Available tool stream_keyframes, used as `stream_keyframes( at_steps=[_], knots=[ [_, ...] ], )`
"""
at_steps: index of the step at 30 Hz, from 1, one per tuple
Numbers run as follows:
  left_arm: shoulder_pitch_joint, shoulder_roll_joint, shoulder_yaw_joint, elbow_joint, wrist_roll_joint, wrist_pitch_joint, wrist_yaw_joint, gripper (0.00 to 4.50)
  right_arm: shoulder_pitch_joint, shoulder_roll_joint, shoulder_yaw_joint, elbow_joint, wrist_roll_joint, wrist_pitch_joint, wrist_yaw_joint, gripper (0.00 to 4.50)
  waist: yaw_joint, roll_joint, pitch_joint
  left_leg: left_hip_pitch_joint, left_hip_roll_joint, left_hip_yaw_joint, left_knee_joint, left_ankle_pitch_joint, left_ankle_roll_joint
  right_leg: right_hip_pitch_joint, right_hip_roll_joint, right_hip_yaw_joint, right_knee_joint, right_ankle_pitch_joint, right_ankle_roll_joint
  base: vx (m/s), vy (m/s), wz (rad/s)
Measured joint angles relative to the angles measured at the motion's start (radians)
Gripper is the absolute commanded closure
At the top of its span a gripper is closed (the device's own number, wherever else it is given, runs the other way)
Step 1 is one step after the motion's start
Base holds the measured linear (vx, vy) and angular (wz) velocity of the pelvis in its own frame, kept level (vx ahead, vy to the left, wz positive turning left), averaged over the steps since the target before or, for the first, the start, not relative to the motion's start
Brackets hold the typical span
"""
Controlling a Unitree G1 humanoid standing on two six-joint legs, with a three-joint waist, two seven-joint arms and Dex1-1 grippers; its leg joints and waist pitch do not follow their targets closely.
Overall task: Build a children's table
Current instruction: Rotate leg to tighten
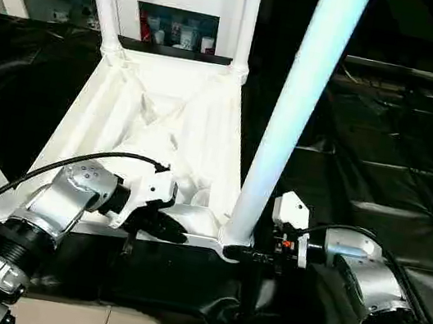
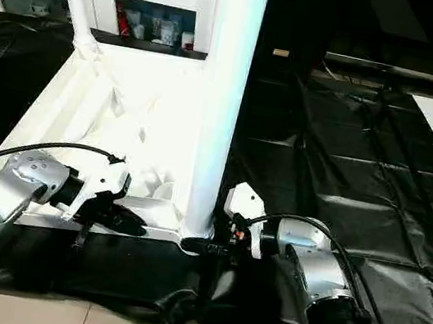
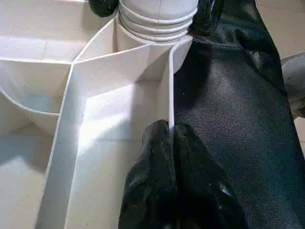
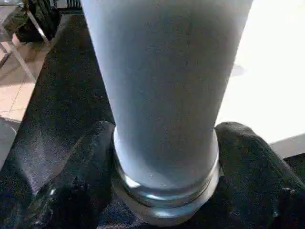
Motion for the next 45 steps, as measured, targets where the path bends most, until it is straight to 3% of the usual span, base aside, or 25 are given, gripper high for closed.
stream_keyframes(
  at_steps=[4,12,20,25,31,38,39,45],
  knots=[
    [0.0,0.001,0.0,-0.001,0.0,0.004,0.0,4.5,0.0,0.001,0.0,0.0,-0.001,0.0,0.002,1.74,0.0,0.0,0.0,0.0,0.0,0.0,0.0,0.002,0.004,0.0,0.0,0.0,0.0,0.0,0.0,0.0,0.0,0.0],
    [0.0,-0.001,0.006,0.007,0.002,0.005,0.024,4.5,-0.002,0.027,-0.013,0.024,-0.008,-0.005,-0.041,1.82,-0.003,0.0,0.0,0.002,0.0,0.0,0.002,0.002,0.003,0.001,0.0,0.0,0.003,0.0,0.0,0.0,0.0,0.0],
    [-0.057,-0.11,0.055,0.142,0.03,0.017,0.235,4.5,-0.041,0.19,-0.113,0.177,-0.034,-0.011,-0.436,1.83,-0.036,-0.002,-0.001,0.009,0.002,-0.001,0.006,0.003,-0.005,0.004,0.0,0.0,0.009,0.002,0.001,0.0,0.0,0.0],
    [-0.126,-0.179,0.075,0.245,0.065,0.03,0.379,4.5,-0.126,0.321,-0.161,0.298,-0.069,-0.002,-0.781,1.83,-0.057,-0.002,-0.001,0.011,0.002,-0.003,0.006,0.004,-0.008,0.001,0.0,-0.002,0.009,0.003,0.001,0.0,0.0,0.0],
    [-0.187,-0.227,0.077,0.343,0.098,0.007,0.474,4.5,-0.211,0.429,-0.207,0.436,-0.101,-0.042,-1.065,1.83,-0.061,-0.004,-0.002,0.011,0.002,-0.003,0.006,0.004,-0.008,0.0,0.0,-0.002,0.009,0.003,0.001,0.0,0.0,0.0],
    [-0.195,-0.231,0.084,0.365,0.099,-0.021,0.474,4.5,-0.221,0.436,-0.223,0.472,-0.11,-0.098,-1.044,1.83,-0.059,-0.004,-0.002,0.01,0.002,-0.003,0.006,0.004,-0.008,0.001,0.0,-0.001,0.008,0.006,-0.003,0.0,0.0,0.0],
    [-0.195,-0.231,0.084,0.367,0.099,-0.026,0.471,4.5,-0.216,0.434,-0.227,0.469,-0.107,-0.104,-1.031,1.27,-0.058,-0.005,-0.003,0.01,0.002,-0.003,0.006,0.004,-0.008,0.001,0.0,-0.001,0.008,0.007,-0.005,0.0,0.0,0.0],
    [-0.195,-0.226,0.084,0.374,0.099,-0.053,0.442,4.5,-0.183,0.421,-0.256,0.441,-0.051,-0.139,-0.916,0.77,-0.053,-0.006,-0.003,0.01,0.002,-0.002,0.0,0.004,-0.008,0.0,0.0,-0.001,0.006,0.008,-0.006,0.0,0.0,0.0]
  ],
)
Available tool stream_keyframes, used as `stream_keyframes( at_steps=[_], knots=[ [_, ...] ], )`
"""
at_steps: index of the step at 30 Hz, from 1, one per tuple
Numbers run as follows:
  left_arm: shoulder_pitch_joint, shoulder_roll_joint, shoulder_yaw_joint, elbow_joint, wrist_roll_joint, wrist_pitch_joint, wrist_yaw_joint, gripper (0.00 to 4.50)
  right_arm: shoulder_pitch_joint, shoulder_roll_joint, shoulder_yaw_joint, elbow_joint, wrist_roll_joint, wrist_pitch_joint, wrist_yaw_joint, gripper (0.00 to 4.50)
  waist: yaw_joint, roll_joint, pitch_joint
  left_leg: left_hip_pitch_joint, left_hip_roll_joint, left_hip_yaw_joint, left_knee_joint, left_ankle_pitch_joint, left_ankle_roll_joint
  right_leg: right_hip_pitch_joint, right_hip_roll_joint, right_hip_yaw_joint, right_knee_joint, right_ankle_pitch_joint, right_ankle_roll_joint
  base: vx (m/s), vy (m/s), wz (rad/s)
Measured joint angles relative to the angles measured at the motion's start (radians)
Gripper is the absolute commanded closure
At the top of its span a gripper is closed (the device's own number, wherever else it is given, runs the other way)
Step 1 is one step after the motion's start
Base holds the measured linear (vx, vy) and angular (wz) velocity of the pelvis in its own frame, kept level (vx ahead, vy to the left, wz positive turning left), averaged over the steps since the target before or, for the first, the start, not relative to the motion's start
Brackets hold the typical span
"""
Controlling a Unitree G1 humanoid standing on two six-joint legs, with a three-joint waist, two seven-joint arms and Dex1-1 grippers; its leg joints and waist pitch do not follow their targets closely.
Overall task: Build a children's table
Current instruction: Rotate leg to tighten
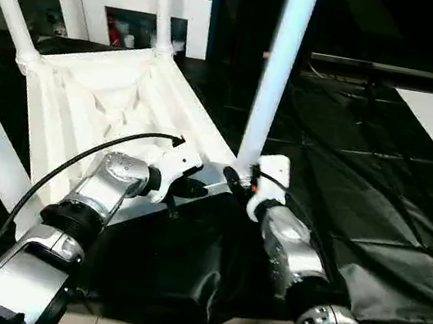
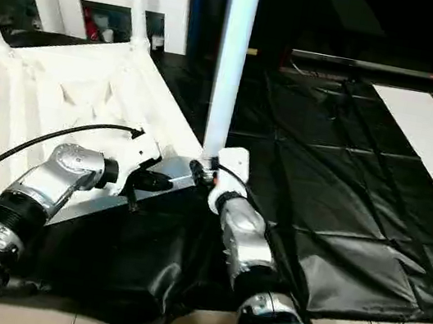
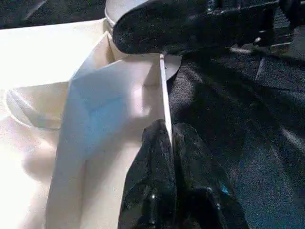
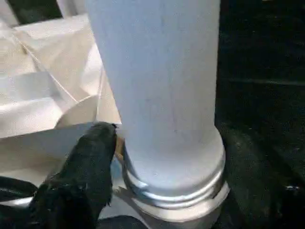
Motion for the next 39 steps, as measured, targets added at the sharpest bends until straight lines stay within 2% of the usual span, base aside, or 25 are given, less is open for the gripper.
stream_keyframes(
  at_steps=[5,9,11,16,21,25,39],
  knots=[
    [0.011,0.017,-0.002,-0.025,-0.004,-0.005,-0.04,4.5,0.036,-0.065,0.022,-0.067,0.007,0.019,0.182,0.34,0.005,0.001,0.001,-0.001,0.0,0.0,-0.005,0.0,0.0,-0.001,0.0,-0.001,-0.003,0.0,0.001,0.0,0.0,0.0],
    [0.049,0.068,-0.006,-0.081,-0.018,-0.027,-0.125,4.5,0.081,-0.186,0.094,-0.157,0.007,0.035,0.421,0.34,0.012,0.002,0.001,-0.002,0.0,0.0,-0.008,0.0,0.0,-0.001,0.0,-0.003,-0.009,0.0,0.001,0.0,0.0,0.0],
    [0.075,0.1,-0.012,-0.116,-0.033,-0.042,-0.194,4.5,0.105,-0.269,0.135,-0.231,0.009,0.049,0.579,0.34,0.026,0.002,0.001,-0.002,0.0,0.0,-0.008,-0.001,0.001,-0.001,0.0,-0.003,-0.01,0.0,0.001,0.0,0.0,0.0],
    [0.122,0.163,-0.026,-0.193,-0.067,-0.037,-0.328,4.5,0.116,-0.355,0.203,-0.339,0.012,0.063,0.791,0.34,0.042,0.003,0.001,-0.002,0.001,0.001,-0.008,-0.001,0.002,-0.002,0.001,-0.004,-0.011,-0.001,0.001,0.0,0.0,0.0],
    [0.156,0.189,-0.047,-0.265,-0.089,-0.012,-0.405,4.5,0.136,-0.38,0.239,-0.369,0.011,0.083,0.876,0.34,0.058,0.003,0.001,-0.003,0.001,0.002,-0.008,-0.001,0.002,-0.002,0.0,-0.003,-0.012,-0.001,0.001,0.0,0.0,0.0],
    [0.172,0.206,-0.05,-0.297,-0.093,0.003,-0.425,4.5,0.139,-0.403,0.242,-0.382,0.008,0.102,0.899,0.34,0.055,0.002,0.002,-0.003,0.001,0.002,-0.007,-0.001,0.001,-0.002,0.0,-0.003,-0.011,-0.001,0.001,0.0,0.0,0.0],
    [0.176,0.21,-0.055,-0.324,-0.095,0.04,-0.425,4.5,0.135,-0.389,0.242,-0.382,0.026,0.146,0.92,0.34,0.055,0.002,0.002,-0.003,0.001,0.002,-0.007,-0.001,0.002,-0.002,0.0,-0.003,-0.011,-0.001,0.001,0.0,0.0,0.0]
  ],
)
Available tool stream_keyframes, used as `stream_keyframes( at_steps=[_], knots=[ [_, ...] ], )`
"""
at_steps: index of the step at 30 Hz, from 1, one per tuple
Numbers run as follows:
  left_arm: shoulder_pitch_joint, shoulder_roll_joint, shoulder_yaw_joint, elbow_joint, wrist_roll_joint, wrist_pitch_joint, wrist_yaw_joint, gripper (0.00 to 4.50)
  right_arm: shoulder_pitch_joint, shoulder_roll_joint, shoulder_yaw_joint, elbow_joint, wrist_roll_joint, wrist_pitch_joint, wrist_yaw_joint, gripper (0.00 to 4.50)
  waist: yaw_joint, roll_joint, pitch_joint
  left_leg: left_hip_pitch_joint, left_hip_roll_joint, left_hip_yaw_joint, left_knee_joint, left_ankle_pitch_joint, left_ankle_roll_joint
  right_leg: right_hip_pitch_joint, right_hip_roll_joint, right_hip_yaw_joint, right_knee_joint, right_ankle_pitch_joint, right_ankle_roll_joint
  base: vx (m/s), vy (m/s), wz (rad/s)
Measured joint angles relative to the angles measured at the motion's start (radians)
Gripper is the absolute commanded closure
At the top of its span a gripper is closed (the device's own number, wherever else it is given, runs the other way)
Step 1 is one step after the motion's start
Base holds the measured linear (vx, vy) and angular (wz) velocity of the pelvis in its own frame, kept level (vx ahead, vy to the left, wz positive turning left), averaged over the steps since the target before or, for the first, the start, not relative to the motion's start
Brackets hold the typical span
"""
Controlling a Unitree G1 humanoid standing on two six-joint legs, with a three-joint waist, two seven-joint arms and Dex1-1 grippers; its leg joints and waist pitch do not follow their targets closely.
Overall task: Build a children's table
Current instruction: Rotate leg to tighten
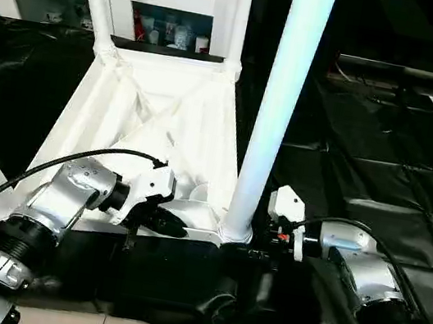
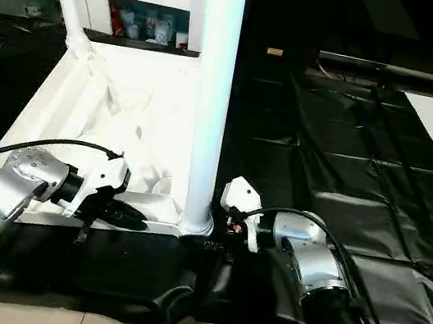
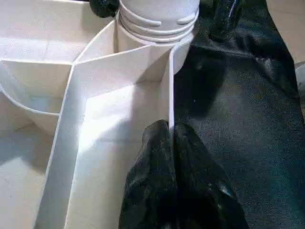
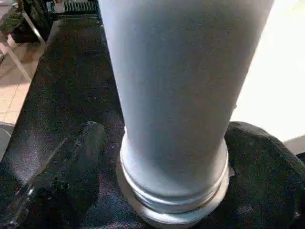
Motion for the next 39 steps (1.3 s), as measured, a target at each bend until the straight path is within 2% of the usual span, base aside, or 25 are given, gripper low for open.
stream_keyframes(
  at_steps=[2,4,13,17,27,30,33,36,39],
  knots=[
    [0.0,0.0,0.0,-0.001,0.0,0.002,0.0,4.5,0.0,0.0,0.0,0.0,0.003,0.0,0.0,0.58,0.0,0.0,0.0,0.0,0.0,0.0,0.0,0.0,0.0,0.0,0.0,0.0,0.0,0.0,0.0,0.0,0.0,0.0],
    [0.0,0.0,-0.001,-0.001,0.0,0.005,0.0,4.5,0.0,0.002,-0.001,0.0,0.003,0.001,0.0,0.58,0.0,0.0,0.0,0.0,0.0,0.0,0.0,0.0,0.0,0.0,0.0,0.0,0.0,0.0,0.0,0.0,0.0,0.0],
    [0.0,0.0,-0.006,-0.008,-0.001,0.014,0.0,4.5,-0.003,0.008,-0.007,0.005,0.004,0.017,-0.001,1.48,0.001,0.0,0.0,0.0,0.0,0.0,0.0,0.0,0.0,0.0,0.0,0.0,0.0,0.0,0.0,0.0,0.0,0.0],
    [0.0,0.0,-0.007,-0.009,-0.003,0.02,0.0,4.5,-0.003,0.008,-0.008,0.007,0.005,0.02,-0.001,1.74,0.001,0.0,0.0,0.0,0.0,0.0,0.001,0.0,0.0,0.0,0.0,0.0,0.001,0.0,0.0,0.0,0.0,0.0],
    [0.0,-0.013,-0.003,-0.001,-0.003,0.022,0.025,4.5,-0.004,0.03,-0.026,0.032,0.004,0.016,-0.041,1.81,-0.003,0.0,0.0,0.001,0.0,0.0,0.002,0.0,0.0,0.001,0.0,0.0,0.002,0.0,0.0,0.0,0.0,0.0],
    [-0.027,-0.054,0.009,0.056,0.019,0.011,0.115,4.5,-0.009,0.089,-0.074,0.081,0.0,0.018,-0.197,1.82,-0.009,0.0,0.0,0.003,0.0,0.0,0.004,0.001,-0.002,0.002,0.0,0.001,0.005,0.001,-0.001,0.0,0.0,0.0],
    [-0.059,-0.098,0.015,0.11,0.043,0.006,0.202,4.5,-0.015,0.157,-0.125,0.114,-0.001,0.041,-0.372,1.83,-0.026,0.0,0.0,0.003,0.0,0.0,0.003,0.002,-0.004,0.003,0.0,0.001,0.005,0.003,0.002,0.0,0.0,0.0],
    [-0.092,-0.145,0.024,0.158,0.062,0.017,0.288,4.5,-0.022,0.221,-0.168,0.136,-0.018,0.047,-0.551,1.83,-0.03,-0.001,-0.001,0.004,0.001,-0.001,0.003,0.003,-0.005,0.003,0.0,0.001,0.005,0.004,0.005,0.0,0.0,0.0],
    [-0.14,-0.198,0.036,0.235,0.086,0.025,0.395,4.5,-0.083,0.3,-0.206,0.218,-0.036,0.049,-0.779,1.83,-0.036,0.0,-0.001,0.005,0.0,-0.001,0.002,0.004,-0.006,0.003,0.0,0.001,0.005,0.004,0.005,0.0,0.0,0.0]
  ],
)
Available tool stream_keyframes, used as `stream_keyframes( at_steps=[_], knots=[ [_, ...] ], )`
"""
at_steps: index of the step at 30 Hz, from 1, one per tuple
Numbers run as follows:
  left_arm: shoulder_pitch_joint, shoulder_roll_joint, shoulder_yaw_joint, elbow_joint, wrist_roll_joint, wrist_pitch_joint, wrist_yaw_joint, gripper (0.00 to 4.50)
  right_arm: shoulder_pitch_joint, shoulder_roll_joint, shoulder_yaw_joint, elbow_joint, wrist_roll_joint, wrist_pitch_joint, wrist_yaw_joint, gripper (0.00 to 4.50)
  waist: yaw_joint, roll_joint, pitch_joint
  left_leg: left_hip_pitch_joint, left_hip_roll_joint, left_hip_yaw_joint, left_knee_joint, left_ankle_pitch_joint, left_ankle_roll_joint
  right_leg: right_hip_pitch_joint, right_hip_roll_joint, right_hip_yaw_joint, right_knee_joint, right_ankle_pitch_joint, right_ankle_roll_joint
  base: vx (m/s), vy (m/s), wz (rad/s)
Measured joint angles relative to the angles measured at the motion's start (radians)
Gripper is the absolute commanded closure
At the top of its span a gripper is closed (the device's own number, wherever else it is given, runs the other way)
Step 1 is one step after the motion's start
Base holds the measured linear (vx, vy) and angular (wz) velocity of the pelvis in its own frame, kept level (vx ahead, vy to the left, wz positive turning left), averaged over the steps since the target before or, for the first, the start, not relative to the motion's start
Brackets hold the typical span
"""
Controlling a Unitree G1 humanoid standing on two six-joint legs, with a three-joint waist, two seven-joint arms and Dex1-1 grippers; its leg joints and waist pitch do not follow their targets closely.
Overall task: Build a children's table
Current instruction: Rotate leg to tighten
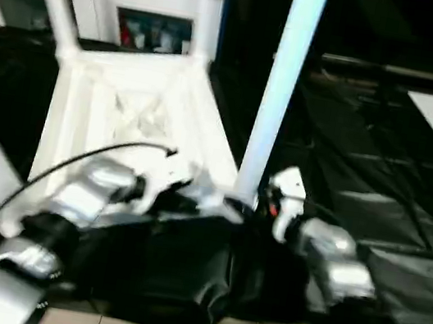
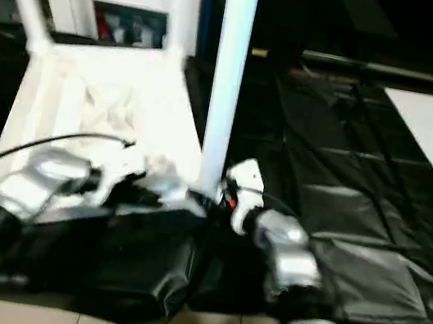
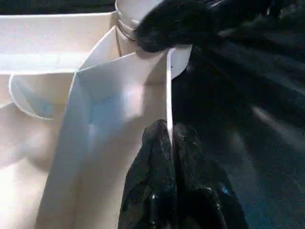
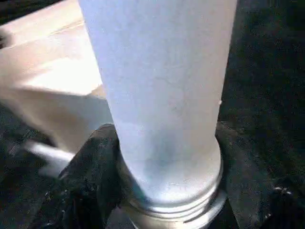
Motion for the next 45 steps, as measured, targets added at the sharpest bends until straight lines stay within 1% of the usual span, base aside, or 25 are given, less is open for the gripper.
stream_keyframes(
  at_steps=[1,4,6,8,12,13,14,15,16,18,19,20,21,23,26,28,29,32,34,37,39,40,42,45],
  knots=[
    [-0.021,-0.024,0.003,0.031,0.011,0.001,0.041,4.5,-0.033,0.031,-0.015,0.039,-0.006,0.0,-0.096,1.83,-0.003,0.0,0.0,0.0,0.0,0.0,0.0,0.0,0.0,0.0,0.0,0.0,-0.001,0.0,0.0,0.0,0.0,0.0],
    [-0.047,-0.061,0.005,0.078,0.023,-0.012,0.103,4.5,-0.085,0.093,-0.06,0.108,-0.006,-0.011,-0.261,1.83,-0.01,0.0,0.0,0.0,0.0,0.0,0.0,0.0,0.0,0.0,0.0,0.0,-0.003,0.0,0.0,0.0,0.0,0.0],
    [-0.048,-0.063,0.005,0.083,0.026,-0.025,0.108,4.5,-0.089,0.102,-0.066,0.114,-0.006,-0.018,-0.289,1.83,-0.011,0.0,0.0,-0.001,0.0,0.0,0.0,0.0,0.0,0.0,0.0,0.0,-0.003,0.002,-0.002,0.0,0.0,0.0],
    [-0.048,-0.063,0.005,0.085,0.029,-0.036,0.108,4.5,-0.088,0.106,-0.065,0.115,-0.025,-0.028,-0.298,1.83,-0.012,0.001,-0.001,-0.001,-0.001,0.0,0.0,0.0,0.0,0.0,0.0,0.001,-0.003,0.006,-0.006,0.0,0.0,0.0],
    [-0.048,-0.061,0.005,0.096,0.03,-0.062,0.099,4.5,-0.076,0.105,-0.064,0.115,-0.036,-0.061,-0.286,1.83,-0.011,0.004,-0.002,-0.001,0.0,0.0,-0.001,0.0,0.0,0.0,0.0,0.0,-0.003,0.007,-0.004,0.0,0.0,0.0],
    [-0.048,-0.061,0.005,0.106,0.03,-0.074,0.097,4.5,-0.071,0.105,-0.065,0.115,-0.035,-0.069,-0.281,1.48,-0.011,0.006,-0.003,-0.001,0.0,0.0,-0.001,0.0,0.0,0.0,0.0,0.0,-0.004,0.007,-0.004,0.0,0.0,0.0],
    [-0.049,-0.061,0.005,0.112,0.03,-0.081,0.095,4.5,-0.069,0.104,-0.065,0.115,-0.034,-0.076,-0.274,1.28,-0.011,0.006,-0.004,-0.001,0.0,0.0,-0.001,0.0,0.0,0.0,0.0,0.0,-0.004,0.007,-0.004,0.0,0.0,0.0],
    [-0.049,-0.061,0.005,0.114,0.031,-0.086,0.094,4.5,-0.068,0.101,-0.066,0.115,-0.034,-0.079,-0.268,1.28,-0.011,0.007,-0.004,-0.001,0.0,0.0,-0.001,0.0,0.0,0.0,0.0,0.001,-0.004,0.007,-0.004,0.0,0.0,0.0],
    [-0.049,-0.061,0.005,0.115,0.031,-0.09,0.094,4.5,-0.066,0.1,-0.066,0.115,-0.032,-0.083,-0.257,1.14,-0.011,0.007,-0.004,-0.001,0.0,0.0,-0.001,0.0,0.0,0.0,0.0,0.001,-0.004,0.007,-0.004,0.0,0.0,0.0],
    [-0.049,-0.06,0.005,0.117,0.031,-0.093,0.09,4.5,-0.06,0.097,-0.066,0.109,-0.033,-0.092,-0.235,1.05,-0.011,0.009,-0.004,-0.001,0.0,0.0,-0.001,0.0,0.0,0.0,0.0,0.001,-0.005,0.007,-0.004,0.0,0.0,0.0],
    [-0.049,-0.06,0.005,0.118,0.031,-0.097,0.088,4.5,-0.056,0.094,-0.066,0.106,-0.036,-0.097,-0.224,0.8,-0.011,0.011,-0.003,-0.001,0.0,0.0,-0.001,0.0,0.0,0.0,0.0,0.001,-0.005,0.007,-0.004,0.0,0.0,0.0],
    [-0.049,-0.06,0.006,0.119,0.031,-0.101,0.088,4.5,-0.055,0.089,-0.065,0.103,-0.039,-0.099,-0.214,0.8,-0.011,0.012,-0.003,-0.001,0.0,0.0,-0.001,0.0,0.0,0.0,0.0,0.001,-0.005,0.007,-0.004,0.0,0.0,0.0],
    [-0.05,-0.06,0.006,0.119,0.031,-0.104,0.088,4.5,-0.051,0.083,-0.06,0.098,-0.04,-0.099,-0.2,0.7,-0.011,0.012,-0.003,-0.001,0.0,0.0,-0.001,0.0,0.0,-0.001,0.0,0.0,-0.005,0.007,-0.004,0.0,0.0,0.0],
    [-0.051,-0.064,0.005,0.121,0.032,-0.11,0.08,4.5,-0.016,0.051,-0.035,0.045,-0.042,-0.092,-0.147,0.47,-0.006,0.013,-0.002,-0.002,0.0,0.0,-0.001,0.0,0.0,-0.001,0.0,0.0,-0.005,0.006,-0.002,0.0,0.0,0.0],
    [-0.054,-0.069,0.002,0.121,0.031,-0.116,0.062,4.5,0.032,-0.012,-0.002,-0.04,-0.048,-0.068,-0.056,0.47,0.007,0.014,-0.002,-0.002,0.0,0.0,-0.002,0.0,0.0,-0.002,0.0,0.0,-0.006,0.006,-0.001,0.0,0.0,0.0],
    [-0.055,-0.073,-0.002,0.123,0.03,-0.13,0.046,4.5,0.082,-0.087,0.024,-0.118,-0.045,-0.054,0.046,0.47,0.019,0.015,-0.001,-0.003,0.0,0.0,-0.002,0.0,0.0,-0.002,0.0,0.0,-0.006,0.005,0.0,0.0,0.0,0.0],
    [-0.055,-0.074,-0.007,0.124,0.029,-0.137,0.04,4.5,0.109,-0.134,0.032,-0.163,-0.035,-0.048,0.114,0.47,0.024,0.016,-0.001,-0.003,0.0,0.0,-0.001,0.0,0.001,-0.002,0.0,0.001,-0.007,0.005,0.0,0.0,0.0,0.0],
    [-0.057,-0.07,-0.009,0.13,0.029,-0.148,0.031,4.5,0.153,-0.228,0.04,-0.245,-0.006,-0.039,0.274,0.47,0.026,0.017,-0.001,-0.003,0.0,0.0,-0.001,0.0,0.001,-0.001,0.0,0.0,-0.007,0.005,0.0,0.0,0.0,0.0],
    [-0.056,-0.061,-0.01,0.13,0.029,-0.151,0.02,4.5,0.19,-0.283,0.049,-0.308,0.043,-0.015,0.404,0.47,0.029,0.02,-0.001,-0.003,0.0,0.0,-0.001,0.0,0.001,-0.001,0.0,0.0,-0.007,0.004,0.001,0.0,0.0,0.0],
    [-0.046,-0.044,-0.011,0.116,0.025,-0.157,-0.03,4.5,0.207,-0.321,0.055,-0.345,0.077,0.014,0.498,0.47,0.033,0.027,-0.002,-0.004,0.0,0.0,-0.001,0.0,0.001,-0.001,0.0,0.0,-0.007,0.004,0.001,0.0,0.0,0.0],
    [-0.024,-0.02,-0.016,0.081,0.011,-0.163,-0.095,4.5,0.211,-0.348,0.07,-0.378,0.097,0.04,0.558,0.47,0.036,0.031,-0.001,-0.004,0.0,0.0,-0.001,-0.001,0.002,-0.002,0.0,0.0,-0.008,0.004,0.001,0.0,0.0,0.0],
    [-0.009,0.002,-0.021,0.059,0.0,-0.172,-0.138,4.5,0.211,-0.366,0.082,-0.398,0.1,0.05,0.597,0.47,0.036,0.032,-0.001,-0.005,0.0,0.0,-0.002,-0.001,0.002,-0.002,0.0,-0.001,-0.008,0.003,0.002,0.0,0.0,0.0],
    [0.009,0.033,-0.022,0.032,-0.011,-0.178,-0.19,4.5,0.212,-0.379,0.087,-0.415,0.101,0.058,0.633,0.47,0.036,0.032,-0.001,-0.005,0.001,0.0,-0.002,-0.001,0.002,-0.003,0.0,-0.001,-0.007,0.003,0.001,0.0,0.0,0.0],
    [0.038,0.076,-0.031,-0.027,-0.016,-0.167,-0.258,4.5,0.199,-0.375,0.101,-0.403,0.084,0.05,0.631,0.47,0.034,0.031,0.0,-0.005,0.0,0.001,-0.001,-0.001,0.002,-0.003,0.0,-0.001,-0.008,0.003,0.001,0.0,0.0,0.0]
  ],
)
